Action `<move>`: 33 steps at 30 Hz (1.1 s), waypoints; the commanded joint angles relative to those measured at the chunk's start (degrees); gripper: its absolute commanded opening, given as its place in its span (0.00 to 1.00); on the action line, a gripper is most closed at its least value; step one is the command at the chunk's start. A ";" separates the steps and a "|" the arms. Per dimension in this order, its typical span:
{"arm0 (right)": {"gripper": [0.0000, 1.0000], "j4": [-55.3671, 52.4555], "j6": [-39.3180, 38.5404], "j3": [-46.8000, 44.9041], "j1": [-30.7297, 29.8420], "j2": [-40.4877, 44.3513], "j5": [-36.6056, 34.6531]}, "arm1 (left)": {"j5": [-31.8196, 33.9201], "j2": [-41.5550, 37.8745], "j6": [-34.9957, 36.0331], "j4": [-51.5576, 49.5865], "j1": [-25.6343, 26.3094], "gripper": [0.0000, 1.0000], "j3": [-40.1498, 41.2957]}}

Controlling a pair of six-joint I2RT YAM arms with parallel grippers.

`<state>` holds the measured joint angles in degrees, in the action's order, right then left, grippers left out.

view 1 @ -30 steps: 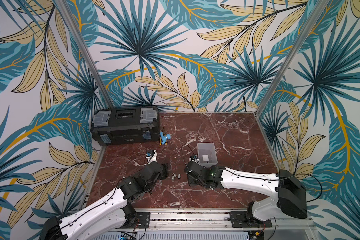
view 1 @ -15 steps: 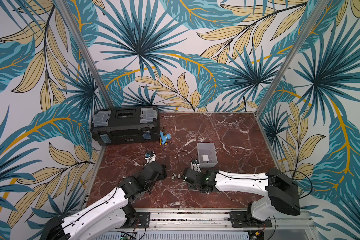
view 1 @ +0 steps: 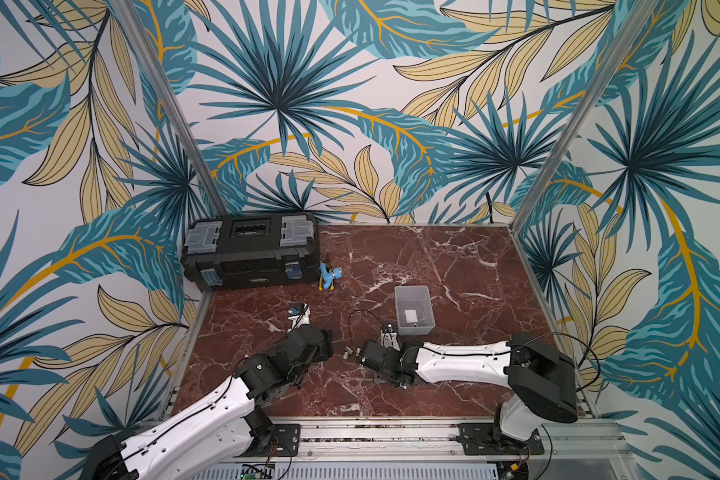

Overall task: Put the socket on the desktop into the storage box
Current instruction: Pick up the socket head at the center of the board.

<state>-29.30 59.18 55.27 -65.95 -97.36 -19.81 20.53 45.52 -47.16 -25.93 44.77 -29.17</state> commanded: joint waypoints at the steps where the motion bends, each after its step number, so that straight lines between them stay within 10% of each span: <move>1: 0.38 -0.08 0.67 1.03 -0.44 -1.46 0.12 | 0.06 -0.78 0.05 0.28 -0.22 0.67 1.57; 33: 0.06 0.57 -5.68 3.62 -1.46 -2.52 -1.40 | -1.12 1.38 0.11 2.95 -0.39 0.67 2.56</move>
<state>-28.60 56.07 58.08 -67.05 -101.36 -19.73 19.79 46.52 -47.13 -24.32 44.77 -27.88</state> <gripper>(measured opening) 0.211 0.675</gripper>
